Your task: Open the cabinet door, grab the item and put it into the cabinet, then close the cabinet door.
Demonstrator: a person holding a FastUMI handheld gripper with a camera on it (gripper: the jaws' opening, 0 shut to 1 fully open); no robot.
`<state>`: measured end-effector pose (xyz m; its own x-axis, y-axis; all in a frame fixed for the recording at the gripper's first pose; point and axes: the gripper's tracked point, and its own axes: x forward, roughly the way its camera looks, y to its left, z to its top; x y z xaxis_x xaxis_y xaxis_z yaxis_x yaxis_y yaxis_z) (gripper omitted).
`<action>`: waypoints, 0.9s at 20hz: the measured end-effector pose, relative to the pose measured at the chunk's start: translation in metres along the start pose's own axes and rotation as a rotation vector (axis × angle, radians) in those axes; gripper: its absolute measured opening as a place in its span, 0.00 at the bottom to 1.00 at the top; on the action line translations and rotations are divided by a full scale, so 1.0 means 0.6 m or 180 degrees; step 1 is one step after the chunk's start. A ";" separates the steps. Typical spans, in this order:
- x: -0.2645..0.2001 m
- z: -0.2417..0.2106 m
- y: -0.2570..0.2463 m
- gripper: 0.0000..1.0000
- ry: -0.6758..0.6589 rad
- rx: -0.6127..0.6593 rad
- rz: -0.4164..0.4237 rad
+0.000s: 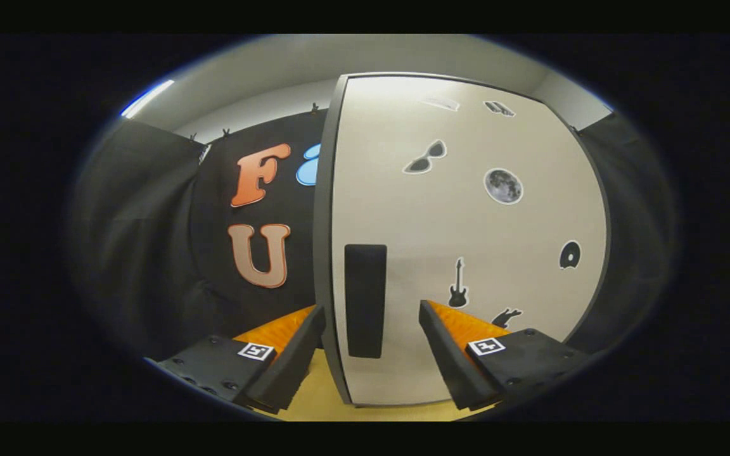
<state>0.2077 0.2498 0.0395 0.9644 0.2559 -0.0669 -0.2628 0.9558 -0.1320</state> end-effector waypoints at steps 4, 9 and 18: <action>0.018 -0.011 0.005 0.92 0.0063 0.0010 -0.0034; 0.031 -0.011 0.000 0.92 0.0059 0.0057 -0.0092; 0.034 -0.009 -0.004 0.92 0.0018 -0.0007 -0.0179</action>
<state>0.2277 0.2520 0.0329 0.9774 0.2010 -0.0649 -0.2083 0.9683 -0.1378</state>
